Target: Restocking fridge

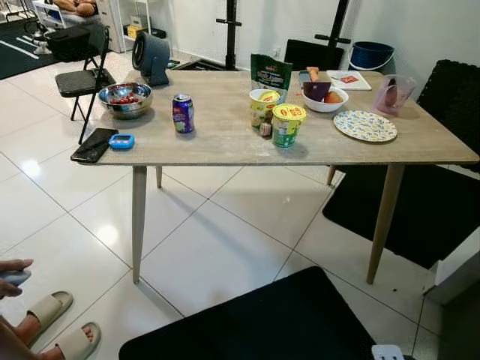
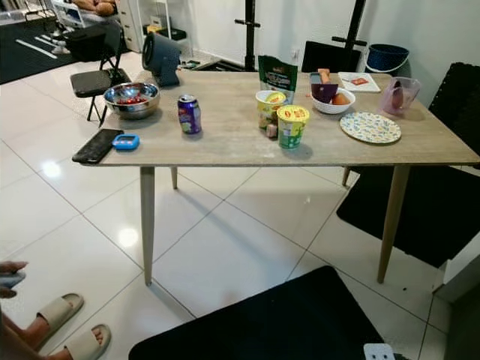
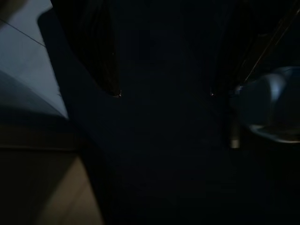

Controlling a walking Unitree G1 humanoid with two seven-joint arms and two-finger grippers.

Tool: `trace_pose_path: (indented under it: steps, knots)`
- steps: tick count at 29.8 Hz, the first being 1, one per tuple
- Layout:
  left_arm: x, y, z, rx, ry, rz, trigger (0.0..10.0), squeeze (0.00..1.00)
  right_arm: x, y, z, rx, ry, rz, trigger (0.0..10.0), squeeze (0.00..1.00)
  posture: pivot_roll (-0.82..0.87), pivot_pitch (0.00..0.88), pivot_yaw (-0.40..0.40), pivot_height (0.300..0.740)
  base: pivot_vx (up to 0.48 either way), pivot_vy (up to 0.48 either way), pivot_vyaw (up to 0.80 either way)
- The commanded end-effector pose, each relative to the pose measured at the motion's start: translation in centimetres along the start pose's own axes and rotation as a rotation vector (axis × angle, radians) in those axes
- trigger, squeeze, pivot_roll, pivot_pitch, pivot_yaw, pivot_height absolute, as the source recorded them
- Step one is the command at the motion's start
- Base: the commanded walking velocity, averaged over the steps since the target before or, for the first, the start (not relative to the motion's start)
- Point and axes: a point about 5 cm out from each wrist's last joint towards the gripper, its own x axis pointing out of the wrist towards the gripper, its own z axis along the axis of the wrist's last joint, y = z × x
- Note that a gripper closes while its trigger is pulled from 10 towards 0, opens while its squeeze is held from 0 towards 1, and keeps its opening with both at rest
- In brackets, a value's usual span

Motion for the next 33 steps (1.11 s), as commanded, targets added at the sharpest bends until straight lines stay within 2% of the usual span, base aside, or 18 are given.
trace_pose_path:
  steps: [1, 3, 5, 7, 8, 9, 10, 14, 18, 19, 20, 24, 27, 33]
  knots:
    - [-0.2, 1.5, -0.6, -0.008, 0.024, 0.059, 10.0, 0.0, 0.0, 0.5, -0.1, -0.022, 0.011, 0.032, 10.0, 0.0, 0.09, 0.061, -0.005, 0.74, 0.0, 0.0, 0.0]
    - [-0.3, 2.4, -0.4, -0.015, 0.02, 0.105, 10.0, 0.0, 0.0, 1.3, 0.0, -0.045, 0.012, 0.076, 10.0, 0.0, 0.09, 0.056, -0.005, 0.74, 0.0, 0.0, 0.0]
    - [-0.3, 3.5, 1.7, -0.037, -0.053, 0.167, 10.0, 0.0, 0.1, 2.0, 0.2, -0.069, 0.012, 0.102, 10.0, 0.0, 0.09, 0.048, -0.011, 0.74, 0.0, 0.0, 0.0]
    - [-0.3, 3.9, 3.5, -0.041, -0.115, 0.191, 10.0, 0.0, 0.1, 2.6, 0.3, -0.118, 0.015, 0.124, 10.0, 0.0, 0.1, 0.039, -0.016, 0.74, 0.0, 0.0, 0.0]
    - [-0.2, 3.5, 4.6, -0.034, -0.154, 0.183, 10.0, 0.0, 0.1, 3.1, 0.3, -0.169, 0.019, 0.146, 10.0, 0.0, 0.09, 0.036, -0.018, 0.74, 0.0, 0.0, 0.0]
    - [-0.2, 3.5, 4.6, -0.034, -0.154, 0.183, 10.0, 0.0, 0.1, 3.1, 0.3, -0.169, 0.019, 0.146, 10.0, 0.0, 0.09, 0.036, -0.018, 0.74, 0.0, 0.0, 0.0]
    - [-0.2, 2.9, 6.1, -0.016, -0.209, 0.169, 10.0, 0.0, 0.1, 3.7, 0.2, -0.232, 0.023, 0.174, 10.0, 0.0, 0.09, 0.036, -0.018, 0.74, 0.0, 0.0, 0.0]
    - [-0.1, 0.2, 8.0, 0.032, -0.274, 0.051, 10.0, 0.0, 0.1, 4.5, 0.5, -0.25, 0.017, 0.196, 10.0, 0.0, 0.08, 0.025, -0.013, 0.74, 0.0, 0.0, 0.0]
    - [0.0, -2.9, 8.1, 0.121, -0.275, -0.063, 10.0, 0.0, 0.0, 5.0, 0.2, -0.4, 0.025, 0.213, 10.0, 0.0, 0.07, 0.018, -0.005, 0.74, 0.0, 0.0, 0.0]
    - [0.0, -2.9, 8.1, 0.121, -0.275, -0.063, 10.0, 0.0, 0.0, 5.0, 0.2, -0.4, 0.025, 0.213, 10.0, 0.0, 0.07, 0.018, -0.005, 0.74, 0.0, 0.0, 0.0]
    - [0.1, -3.6, 8.0, 0.134, -0.27, -0.08, 10.0, 0.0, 0.0, 5.0, 0.1, -0.427, 0.026, 0.219, 10.0, 0.0, 0.07, 0.018, -0.005, 0.74, 0.0, 0.0, 0.0]
    - [0.1, -6.3, 6.5, 0.135, -0.204, -0.173, 10.0, 0.0, 0.0, 5.2, -0.1, -0.437, 0.034, 0.232, 10.0, 0.0, 0.05, 0.014, -0.006, 0.74, 0.0, 0.0, 0.0]
    - [0.1, -7.3, 5.5, 0.15, -0.163, -0.201, 10.0, 0.0, 0.0, 5.3, -0.2, -0.445, 0.04, 0.242, 10.0, 0.0, 0.04, 0.012, -0.009, 0.74, 0.0, -0.315, 0.0]
    - [0.1, -7.7, 5.2, 0.142, -0.149, -0.21, 10.0, 0.0, 0.0, 5.3, -0.1, -0.448, 0.041, 0.245, 10.0, 0.0, 0.03, 0.01, -0.013, 0.74, 0.0, -0.47, 0.0]
